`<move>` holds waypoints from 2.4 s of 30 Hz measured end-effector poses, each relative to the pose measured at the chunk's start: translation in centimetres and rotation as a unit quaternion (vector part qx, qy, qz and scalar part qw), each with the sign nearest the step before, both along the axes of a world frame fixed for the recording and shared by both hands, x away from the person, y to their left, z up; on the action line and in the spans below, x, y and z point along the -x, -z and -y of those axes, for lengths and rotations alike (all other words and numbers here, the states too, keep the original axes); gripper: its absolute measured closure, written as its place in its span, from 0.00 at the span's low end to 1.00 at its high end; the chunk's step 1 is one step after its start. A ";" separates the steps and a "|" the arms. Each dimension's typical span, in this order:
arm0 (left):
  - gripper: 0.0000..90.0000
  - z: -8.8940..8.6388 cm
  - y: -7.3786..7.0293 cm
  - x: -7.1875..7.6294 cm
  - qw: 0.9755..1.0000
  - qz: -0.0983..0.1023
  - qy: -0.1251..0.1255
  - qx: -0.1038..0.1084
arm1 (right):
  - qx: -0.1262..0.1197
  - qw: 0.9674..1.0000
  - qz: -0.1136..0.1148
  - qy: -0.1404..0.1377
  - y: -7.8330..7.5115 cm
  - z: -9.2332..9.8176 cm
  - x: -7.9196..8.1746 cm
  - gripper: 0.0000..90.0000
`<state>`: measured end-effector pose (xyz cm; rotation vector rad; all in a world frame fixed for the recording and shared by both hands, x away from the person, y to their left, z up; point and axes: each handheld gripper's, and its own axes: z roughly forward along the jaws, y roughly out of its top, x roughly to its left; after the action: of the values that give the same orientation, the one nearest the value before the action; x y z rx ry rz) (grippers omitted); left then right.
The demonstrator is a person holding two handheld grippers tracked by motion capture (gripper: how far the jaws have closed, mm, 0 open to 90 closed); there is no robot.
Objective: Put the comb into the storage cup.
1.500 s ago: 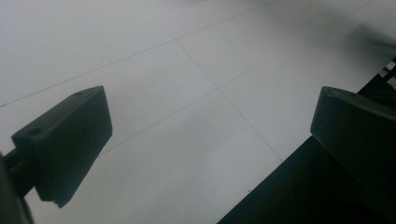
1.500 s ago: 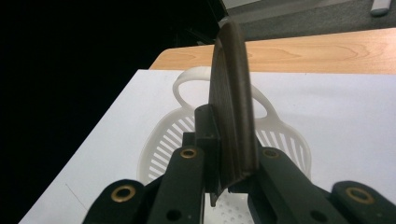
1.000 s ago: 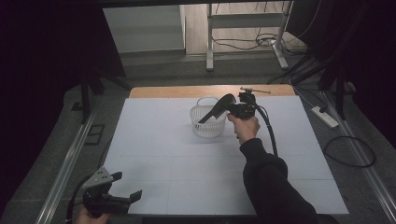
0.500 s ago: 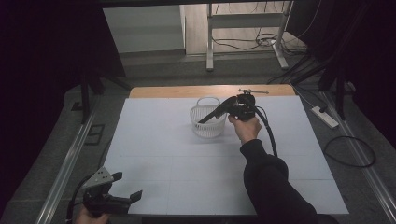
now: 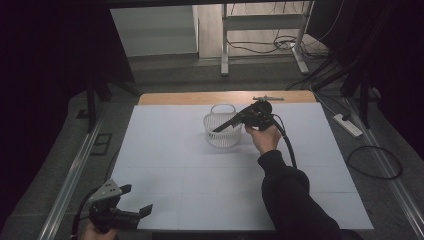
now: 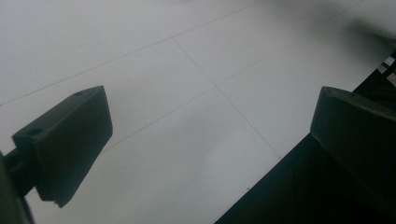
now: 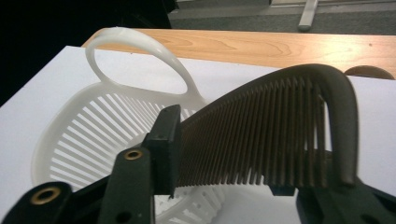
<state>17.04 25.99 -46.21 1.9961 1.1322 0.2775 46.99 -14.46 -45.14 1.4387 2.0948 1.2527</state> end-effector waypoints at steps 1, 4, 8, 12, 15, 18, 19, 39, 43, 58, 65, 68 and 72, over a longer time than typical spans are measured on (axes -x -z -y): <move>0.00 0.0 0.0 0.0 1.000 0.000 0.000 0.000 | 0.001 1.000 0.001 0.001 0.1 0.0 0.0 0.57; 0.00 0.0 0.0 0.0 1.000 0.000 0.000 0.000 | 0.005 1.000 0.000 0.001 0.2 0.0 0.0 0.54; 0.00 0.0 0.0 0.0 1.000 -0.001 -0.001 0.001 | 0.013 1.000 -0.001 0.003 0.4 0.1 -0.1 0.51; 0.00 0.0 0.0 0.0 1.000 -0.001 -0.001 0.001 | 0.018 1.000 -0.003 0.001 0.5 0.1 -0.1 0.47; 0.00 0.0 0.0 0.0 1.000 -0.001 -0.001 0.001 | 0.019 1.000 -0.009 -0.002 0.5 0.1 -0.1 0.43; 0.00 0.0 0.0 0.0 1.000 -0.001 -0.001 0.000 | 0.026 1.000 -0.012 0.000 0.5 0.0 0.0 0.37; 0.00 0.0 0.0 0.0 1.000 -0.001 0.000 0.000 | 0.029 1.000 -0.013 0.000 0.5 0.0 0.0 0.36; 0.00 0.0 0.0 0.0 1.000 -0.001 -0.001 0.000 | 0.049 0.998 -0.039 -0.023 -0.5 0.6 0.9 0.17; 0.00 0.0 0.0 0.0 1.000 -0.001 -0.001 0.000 | 0.051 0.997 -0.046 -0.031 -0.4 0.6 1.1 0.12; 0.00 0.0 0.0 0.1 1.000 0.001 -0.001 0.001 | 0.076 0.993 -0.039 -0.076 -0.6 0.5 2.4 0.00; 0.00 -0.1 -0.1 0.1 1.000 0.003 -0.006 0.003 | 0.081 0.992 -0.034 -0.087 -0.9 0.7 3.1 0.00; 0.00 -0.1 -0.1 0.1 1.000 0.003 -0.007 0.003 | 0.080 0.992 -0.030 -0.093 -1.0 0.8 3.5 0.00; 0.00 -0.1 -0.1 0.1 1.000 0.002 -0.008 0.005 | 0.083 0.991 -0.026 -0.099 -1.1 0.9 3.9 0.00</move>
<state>16.94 26.11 -46.14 1.9781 1.1442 0.2839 43.04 -15.37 -44.04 1.2295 2.3626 1.0884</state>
